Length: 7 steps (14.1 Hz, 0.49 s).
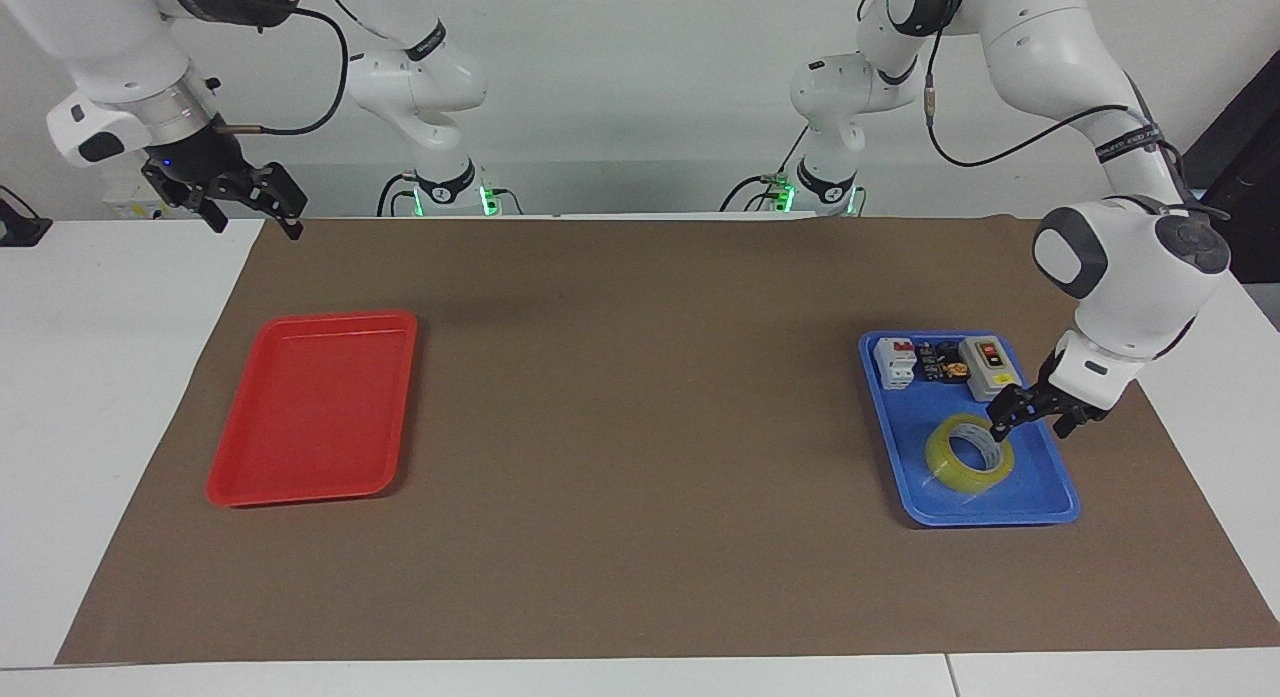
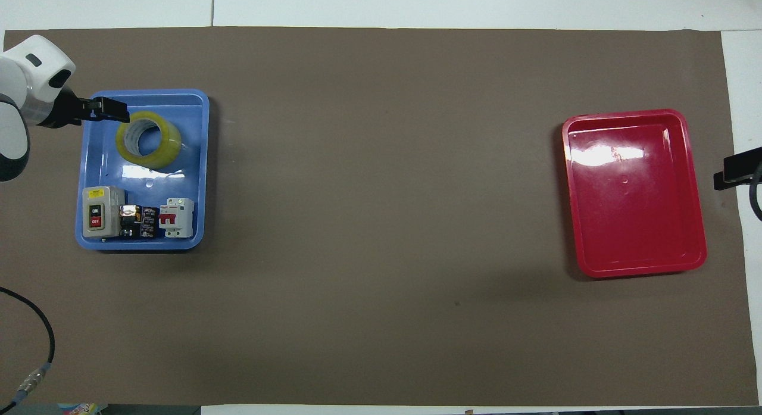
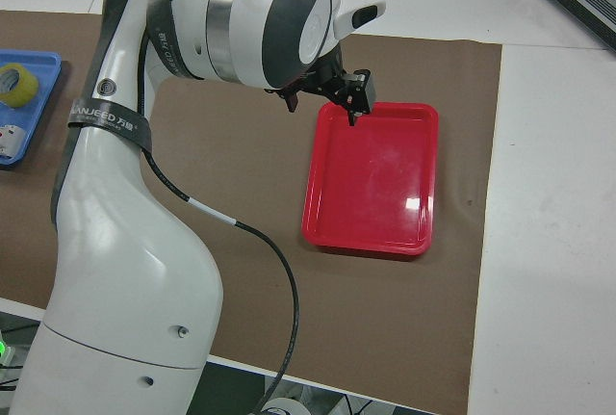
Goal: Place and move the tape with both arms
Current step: 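Reach the left gripper into the blue tray and grasp the yellow tape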
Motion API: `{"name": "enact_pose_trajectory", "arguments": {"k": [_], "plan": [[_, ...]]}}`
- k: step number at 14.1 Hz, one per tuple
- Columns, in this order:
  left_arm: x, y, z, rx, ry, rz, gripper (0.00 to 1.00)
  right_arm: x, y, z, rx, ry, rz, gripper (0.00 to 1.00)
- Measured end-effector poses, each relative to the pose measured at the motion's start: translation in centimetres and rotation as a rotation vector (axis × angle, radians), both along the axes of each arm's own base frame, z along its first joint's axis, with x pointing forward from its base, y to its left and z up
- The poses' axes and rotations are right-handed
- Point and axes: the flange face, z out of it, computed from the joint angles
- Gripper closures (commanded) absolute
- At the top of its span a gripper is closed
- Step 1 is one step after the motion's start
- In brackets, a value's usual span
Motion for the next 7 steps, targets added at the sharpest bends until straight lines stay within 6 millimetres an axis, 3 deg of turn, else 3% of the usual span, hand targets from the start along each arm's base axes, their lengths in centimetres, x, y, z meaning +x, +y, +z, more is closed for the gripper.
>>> {"name": "enact_pose_trajectory", "arguments": {"k": [3, 5, 6, 7], "plan": [[-0.3, 0.9, -3.5, -0.001, 0.016, 0.015, 0.02, 0.0, 0.0, 0.0, 0.0, 0.0, 0.0, 0.0], [-0.7, 1.7, -5.3, 0.0, 0.005, 0.027, 0.15, 0.0, 0.0, 0.0, 0.0, 0.0, 0.0, 0.0], [-0.8, 1.8, -6.1, 0.0, 0.006, 0.029, 0.4, 0.0, 0.0, 0.0, 0.0, 0.0, 0.0, 0.0], [-0.8, 1.8, -6.6, 0.0, 0.011, 0.029, 0.76, 0.0, 0.0, 0.0, 0.0, 0.0, 0.0, 0.0]]}}
